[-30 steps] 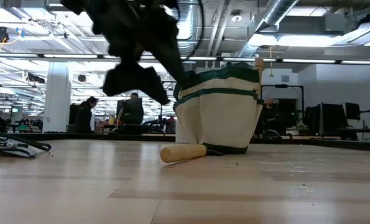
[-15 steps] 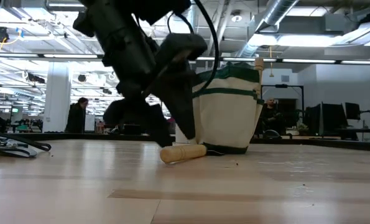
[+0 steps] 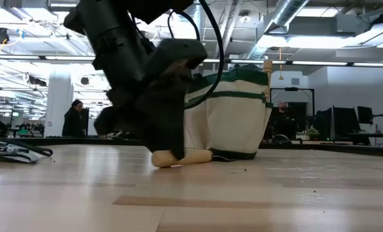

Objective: Pick & Place Garden tools in Gardening bag
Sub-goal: Put the brown trowel into the green gardening bag

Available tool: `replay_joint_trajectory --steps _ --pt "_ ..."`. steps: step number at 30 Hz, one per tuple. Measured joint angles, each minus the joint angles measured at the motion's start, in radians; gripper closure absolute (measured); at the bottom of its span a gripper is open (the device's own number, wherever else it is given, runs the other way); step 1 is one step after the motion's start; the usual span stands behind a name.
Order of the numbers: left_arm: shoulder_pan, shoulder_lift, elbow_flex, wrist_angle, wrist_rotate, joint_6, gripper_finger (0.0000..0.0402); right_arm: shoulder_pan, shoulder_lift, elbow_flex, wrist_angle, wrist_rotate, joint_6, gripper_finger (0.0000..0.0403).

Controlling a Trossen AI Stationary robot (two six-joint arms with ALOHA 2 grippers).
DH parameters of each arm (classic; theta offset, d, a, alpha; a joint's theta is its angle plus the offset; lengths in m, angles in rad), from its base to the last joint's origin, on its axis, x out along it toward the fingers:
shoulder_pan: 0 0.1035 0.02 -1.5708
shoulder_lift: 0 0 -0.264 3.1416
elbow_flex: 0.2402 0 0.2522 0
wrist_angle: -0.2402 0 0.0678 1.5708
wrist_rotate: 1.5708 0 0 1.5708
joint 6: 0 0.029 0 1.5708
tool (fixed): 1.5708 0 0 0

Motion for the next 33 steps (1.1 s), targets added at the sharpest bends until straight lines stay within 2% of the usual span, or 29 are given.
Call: replay_joint_trajectory --steps 3,6,12,15,22,25,30,33 --pt "-0.003 0.0 0.0 -0.036 0.042 0.0 0.0333 0.0 0.0 0.0 0.0 0.01 0.0 0.0403" --pt "-0.004 -0.003 -0.001 -0.044 0.094 0.004 0.0364 0.0 0.0 0.0 0.0 0.019 0.0 0.0403" --pt "-0.005 -0.038 -0.004 -0.093 0.194 0.0 0.0365 -0.003 0.0 0.0 0.0 0.023 -0.017 0.0403" --pt "-0.009 -0.101 -0.015 -0.183 0.233 -0.002 0.0365 -0.011 0.0 0.0 0.016 0.04 -0.099 0.0403" --pt "-0.013 -0.349 -0.012 -0.384 0.229 -0.022 0.0366 -0.081 0.0 0.0 0.207 0.076 -0.567 0.0403" --pt "-0.014 -0.456 -0.008 -0.436 0.211 -0.051 0.0366 -0.129 0.0 0.0 0.265 0.076 -0.702 0.0399" --pt "0.015 -0.569 -0.009 -0.522 0.207 -0.117 0.0366 -0.226 0.0 0.0 0.276 0.067 -0.741 0.038" --pt "0.052 -0.604 -0.008 -0.543 0.235 -0.123 0.0366 -0.267 0.0 0.0 0.276 0.02 -0.742 0.0368"
